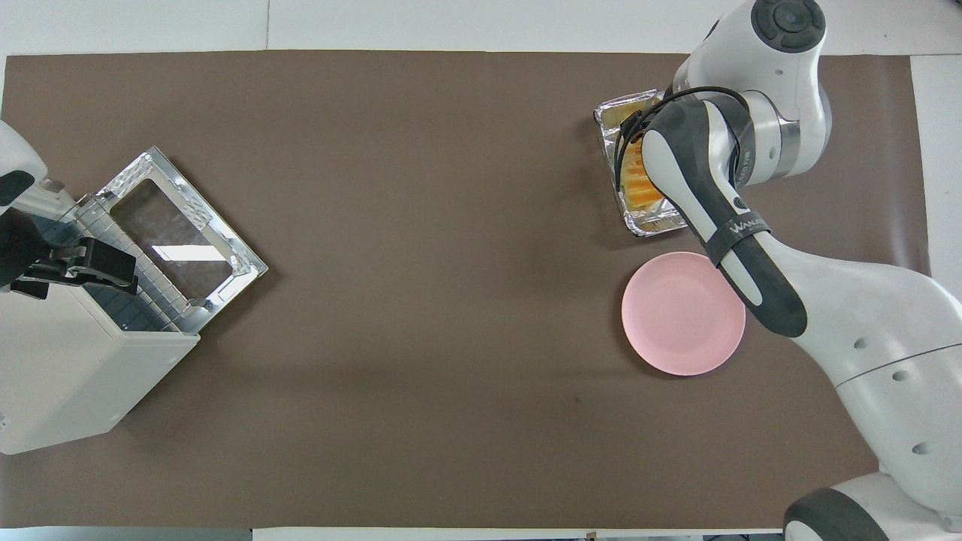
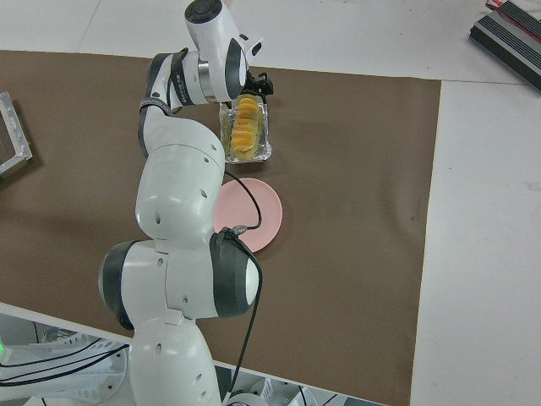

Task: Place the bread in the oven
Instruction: 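Lower the bread roll into the foil tray and open the right gripper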

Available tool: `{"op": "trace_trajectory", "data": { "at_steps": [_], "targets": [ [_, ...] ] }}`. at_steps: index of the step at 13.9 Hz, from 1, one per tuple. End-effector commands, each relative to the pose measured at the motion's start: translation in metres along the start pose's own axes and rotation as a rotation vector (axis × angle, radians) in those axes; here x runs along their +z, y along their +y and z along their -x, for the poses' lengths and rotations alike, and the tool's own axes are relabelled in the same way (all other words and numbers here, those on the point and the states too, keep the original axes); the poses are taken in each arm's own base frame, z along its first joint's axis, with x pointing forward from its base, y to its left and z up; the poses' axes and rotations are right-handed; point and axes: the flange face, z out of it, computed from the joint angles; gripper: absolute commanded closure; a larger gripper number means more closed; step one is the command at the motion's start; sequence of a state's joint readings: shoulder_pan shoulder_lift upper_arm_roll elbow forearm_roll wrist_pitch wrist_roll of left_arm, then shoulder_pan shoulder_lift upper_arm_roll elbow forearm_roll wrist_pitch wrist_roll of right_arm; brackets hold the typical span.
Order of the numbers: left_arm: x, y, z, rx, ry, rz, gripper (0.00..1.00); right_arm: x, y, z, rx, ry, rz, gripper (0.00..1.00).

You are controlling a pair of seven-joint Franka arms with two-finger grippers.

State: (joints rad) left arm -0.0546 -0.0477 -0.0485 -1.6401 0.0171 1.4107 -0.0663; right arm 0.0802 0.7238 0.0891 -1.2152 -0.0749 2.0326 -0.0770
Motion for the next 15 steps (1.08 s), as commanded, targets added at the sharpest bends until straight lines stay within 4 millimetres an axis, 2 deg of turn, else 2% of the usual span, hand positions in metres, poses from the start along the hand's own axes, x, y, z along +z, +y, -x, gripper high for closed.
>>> {"op": "trace_trajectory", "data": {
  "at_steps": [1, 5, 7, 8, 10, 11, 12, 14, 15],
  "targets": [
    [-0.003, -0.002, 0.006, -0.006, -0.006, 0.012, 0.00, 0.001, 0.019, 0.002, -0.059, 0.029, 0.016, 0.00],
    [-0.003, -0.002, 0.006, -0.006, -0.006, 0.012, 0.00, 0.018, 0.020, 0.011, -0.115, 0.022, 0.056, 0.01],
    [-0.003, -0.002, 0.006, -0.006, -0.008, 0.012, 0.00, 0.032, 0.029, 0.024, -0.184, 0.030, 0.094, 0.05],
    [-0.003, -0.003, 0.006, -0.007, -0.008, 0.014, 0.00, 0.039, 0.032, 0.029, -0.211, 0.040, 0.105, 0.08],
    [-0.003, -0.002, 0.006, -0.006, -0.008, 0.012, 0.00, 0.039, 0.032, 0.031, -0.218, 0.043, 0.106, 0.17],
    [-0.003, -0.003, 0.006, -0.007, -0.008, 0.013, 0.00, 0.039, 0.032, 0.031, -0.218, 0.044, 0.105, 0.27],
    [-0.003, -0.002, 0.006, -0.006, -0.008, 0.012, 0.00, 0.040, 0.030, 0.031, -0.210, 0.041, 0.099, 0.42],
    [-0.003, -0.002, 0.006, -0.006, -0.008, 0.012, 0.00, 0.038, 0.029, 0.031, -0.167, 0.048, 0.076, 0.90],
    [-0.003, -0.003, 0.006, -0.007, -0.008, 0.013, 0.00, 0.038, 0.029, 0.031, -0.120, 0.055, 0.043, 1.00]
  ]
}}
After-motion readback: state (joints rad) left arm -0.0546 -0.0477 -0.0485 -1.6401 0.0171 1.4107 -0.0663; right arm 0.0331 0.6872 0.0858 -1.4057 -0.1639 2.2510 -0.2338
